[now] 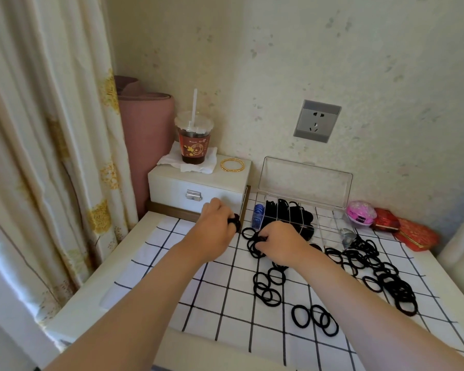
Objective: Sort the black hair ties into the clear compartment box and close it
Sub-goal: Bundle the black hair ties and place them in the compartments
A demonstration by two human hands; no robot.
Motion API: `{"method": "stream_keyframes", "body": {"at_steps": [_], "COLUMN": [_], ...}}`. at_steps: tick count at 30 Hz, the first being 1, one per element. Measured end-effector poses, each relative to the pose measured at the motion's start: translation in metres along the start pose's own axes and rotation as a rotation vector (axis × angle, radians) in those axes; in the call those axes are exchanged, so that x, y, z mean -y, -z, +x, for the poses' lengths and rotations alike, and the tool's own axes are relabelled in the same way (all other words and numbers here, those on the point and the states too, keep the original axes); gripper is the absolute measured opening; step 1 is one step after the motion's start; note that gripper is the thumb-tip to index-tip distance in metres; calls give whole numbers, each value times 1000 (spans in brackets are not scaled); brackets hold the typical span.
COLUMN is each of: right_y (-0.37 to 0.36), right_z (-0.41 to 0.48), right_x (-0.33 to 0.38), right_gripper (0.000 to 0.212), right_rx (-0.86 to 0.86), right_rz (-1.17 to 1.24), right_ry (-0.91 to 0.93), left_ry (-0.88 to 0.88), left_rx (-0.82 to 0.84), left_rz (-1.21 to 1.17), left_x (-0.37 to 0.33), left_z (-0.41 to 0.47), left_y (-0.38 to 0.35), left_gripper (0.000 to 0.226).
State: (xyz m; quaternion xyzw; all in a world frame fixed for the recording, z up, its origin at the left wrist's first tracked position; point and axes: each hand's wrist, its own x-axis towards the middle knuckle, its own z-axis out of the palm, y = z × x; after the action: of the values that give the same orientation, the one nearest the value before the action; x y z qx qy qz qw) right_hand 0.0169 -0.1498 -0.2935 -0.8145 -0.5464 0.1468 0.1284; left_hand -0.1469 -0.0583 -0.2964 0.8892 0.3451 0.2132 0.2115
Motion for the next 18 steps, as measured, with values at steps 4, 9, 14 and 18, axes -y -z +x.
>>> {"method": "stream_keyframes", "body": {"at_steps": [4, 9, 14, 18], "right_y": [-5, 2, 5, 17], "right_z": [4, 5, -2, -13], "right_x": [3, 5, -1, -12], "right_gripper": [29, 22, 29, 25], "right_rx": [-55, -59, 23, 7], "right_rz": [-144, -214, -283, 26], "right_ry": [-78, -60, 58, 70], "left_ry": [21, 69, 155, 221], "left_rx": [18, 91, 59, 29], "left_rz": [-76, -138, -250, -375], "left_x": [-2, -3, -3, -8], "left_z": [0, -3, 3, 3], "left_y": [4, 2, 2, 4], "left_gripper": [15, 17, 21, 21]}}
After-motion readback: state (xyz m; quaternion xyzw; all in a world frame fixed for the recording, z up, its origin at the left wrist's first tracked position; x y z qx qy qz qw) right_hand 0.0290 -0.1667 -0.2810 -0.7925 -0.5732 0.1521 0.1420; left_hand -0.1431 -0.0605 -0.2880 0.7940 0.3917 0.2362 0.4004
